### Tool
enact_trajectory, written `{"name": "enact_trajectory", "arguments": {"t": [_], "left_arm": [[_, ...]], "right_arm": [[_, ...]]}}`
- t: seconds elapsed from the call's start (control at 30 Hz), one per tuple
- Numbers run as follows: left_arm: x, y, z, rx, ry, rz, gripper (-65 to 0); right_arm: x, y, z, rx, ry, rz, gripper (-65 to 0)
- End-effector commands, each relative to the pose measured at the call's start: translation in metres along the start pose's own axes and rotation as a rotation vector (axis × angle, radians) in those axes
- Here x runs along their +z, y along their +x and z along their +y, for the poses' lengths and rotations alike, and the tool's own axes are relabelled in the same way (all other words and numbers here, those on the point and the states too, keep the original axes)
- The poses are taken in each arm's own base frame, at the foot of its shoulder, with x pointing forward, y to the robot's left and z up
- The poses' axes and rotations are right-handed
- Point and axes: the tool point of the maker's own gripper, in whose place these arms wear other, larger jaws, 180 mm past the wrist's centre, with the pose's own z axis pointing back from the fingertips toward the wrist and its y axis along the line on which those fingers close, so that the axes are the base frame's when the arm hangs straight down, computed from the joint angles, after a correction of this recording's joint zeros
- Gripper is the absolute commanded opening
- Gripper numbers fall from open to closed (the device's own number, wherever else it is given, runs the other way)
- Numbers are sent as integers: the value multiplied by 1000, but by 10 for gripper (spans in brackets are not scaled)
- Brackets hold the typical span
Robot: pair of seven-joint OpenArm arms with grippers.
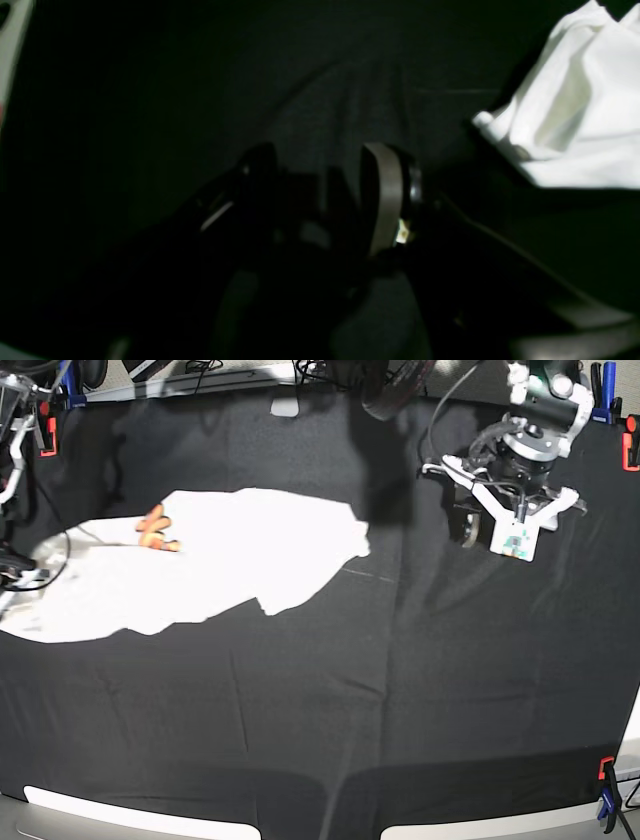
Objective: Layout the t-shirt on the table in an organized manner, then fold the t-shirt properly
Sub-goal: 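Drag the grasped shirt edge away from the left gripper, spreading it, then grasp the shirt edge with the left gripper near the shirt's middle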
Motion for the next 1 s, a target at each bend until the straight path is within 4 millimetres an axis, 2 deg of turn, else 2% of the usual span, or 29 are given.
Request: {"name": "enact_trajectory", "arguments": {"t": [0.0,0.07,0.13,0.27,0.37,0.47,0.57,0.63,0.83,0.9,0.97], "left_arm": [[3,9,-11,1,-65,-31,-398],[7,10,-35,25,-200,-35,-398],[12,17,-55,55,-313,-66,-398],[20,30,-74,88,-438,-121,-398],[25,35,-83,65,-493,-153,-398],[30,38,-92,7,-544,-187,-398],[38,37,-103,-73,-613,-212,-398],[38,41,-103,-72,-611,-230,-398],[28,59,-93,-76,-547,-304,-398],[17,56,-96,-51,-552,-281,-398],[3,46,-109,-51,-590,-239,-398]], "right_arm": [[4,12,-16,2,-48,-40,-570],[5,12,-15,-14,-34,-45,-432],[5,14,-12,-26,-16,-52,-350],[5,6,-13,-28,-18,-8,-344],[7,-17,-13,-19,-18,75,-344],[12,-45,-5,77,37,134,-344],[19,-63,6,196,122,126,-344],[24,-73,5,211,129,132,-344],[32,-95,-8,180,95,180,-344],[34,-98,-10,154,85,182,-345],[35,-101,-10,137,81,187,-345]]}}
